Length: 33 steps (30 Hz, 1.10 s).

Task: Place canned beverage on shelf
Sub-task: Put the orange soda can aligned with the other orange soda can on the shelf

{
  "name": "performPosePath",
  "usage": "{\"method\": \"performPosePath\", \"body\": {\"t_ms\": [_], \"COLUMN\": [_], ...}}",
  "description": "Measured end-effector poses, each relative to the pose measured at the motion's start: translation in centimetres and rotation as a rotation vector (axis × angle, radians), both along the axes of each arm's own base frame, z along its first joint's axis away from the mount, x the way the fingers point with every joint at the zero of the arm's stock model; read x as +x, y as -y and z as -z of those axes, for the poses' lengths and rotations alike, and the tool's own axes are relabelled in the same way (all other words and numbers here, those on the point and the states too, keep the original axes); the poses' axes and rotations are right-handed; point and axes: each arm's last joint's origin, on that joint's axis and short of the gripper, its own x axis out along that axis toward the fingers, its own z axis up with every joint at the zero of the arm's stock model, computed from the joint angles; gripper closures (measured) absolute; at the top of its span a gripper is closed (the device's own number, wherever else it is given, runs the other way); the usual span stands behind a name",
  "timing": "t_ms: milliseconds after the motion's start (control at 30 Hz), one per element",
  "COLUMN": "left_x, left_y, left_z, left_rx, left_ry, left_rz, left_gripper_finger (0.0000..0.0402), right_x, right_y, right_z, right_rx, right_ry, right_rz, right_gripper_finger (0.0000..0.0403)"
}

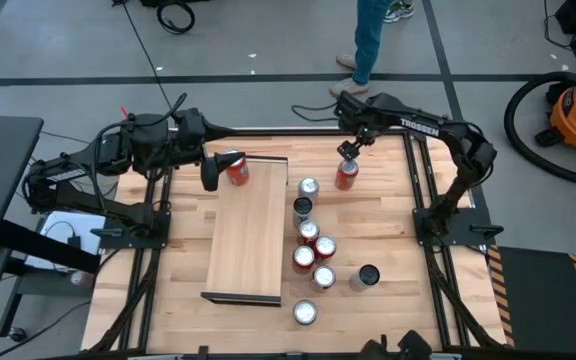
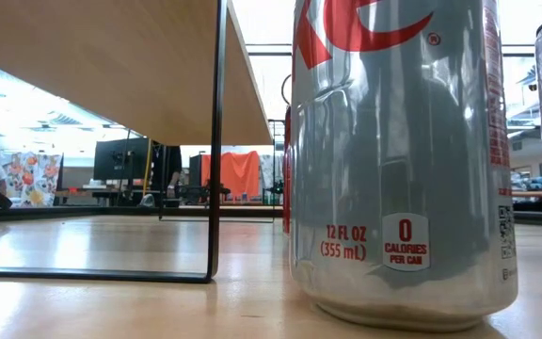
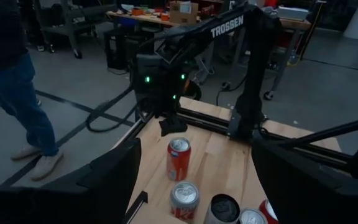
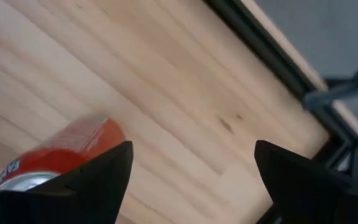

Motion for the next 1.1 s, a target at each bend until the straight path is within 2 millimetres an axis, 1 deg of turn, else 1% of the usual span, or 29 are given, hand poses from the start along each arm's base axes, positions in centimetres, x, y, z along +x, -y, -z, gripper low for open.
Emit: {"method": "performPosePath", "body": {"t_ms": [100,167,267,400,500,633,767,900,1000,1100], "left_x": [-0.1,-0.1,-0.1,-0.1,0.0,0.0,0.0,0.0,-0.1,-0.1], "left_y": [0.0,0.0,0.0,0.0,0.0,0.0,0.0,-0.4,-0.7,-0.9], "left_z": [-0.1,-0.1,0.0,0.0,0.0,0.0,0.0,0.0,0.0,0.0], "left_rx": [-0.012,-0.031,-0.049,-0.052,-0.052,-0.052,-0.051,-0.041,-0.041,-0.038], "left_ry": [0.009,0.016,0.021,0.022,0.022,0.020,0.021,0.019,0.019,0.018], "left_rz": [-0.003,-0.006,-0.010,-0.011,-0.011,-0.011,-0.013,-0.037,-0.056,-0.071], "left_gripper_finger": [0.0084,0.0084,0.0084,0.0084,0.0084,0.0084,0.0084,0.0084,0.0084,0.0084], "right_x": [-0.5,-0.6,-0.7,-0.6,-0.1,0.9,1.7,2.0,1.9,1.6], "right_y": [-0.1,-0.6,-1.3,-2.3,-2.9,-3.8,-4.9,-5.7,-6.0,-6.3], "right_z": [-0.7,-1.1,-2.2,-3.9,-4.3,-4.1,-3.3,-2.3,-1.3,0.2], "right_rx": [0.034,0.061,0.036,-0.010,0.002,-0.003,-0.019,-0.041,0.005,0.042], "right_ry": [0.034,0.055,0.106,0.216,0.284,0.282,0.242,0.220,0.224,0.213], "right_rz": [-0.121,-0.213,-0.301,-0.325,-0.298,-0.246,-0.134,0.000,0.087,0.141], "right_gripper_finger": [0.0057,0.0057,0.0057,0.0056,0.0049,0.0026,0.0006,0.0009,0.0008,0.0007]}}
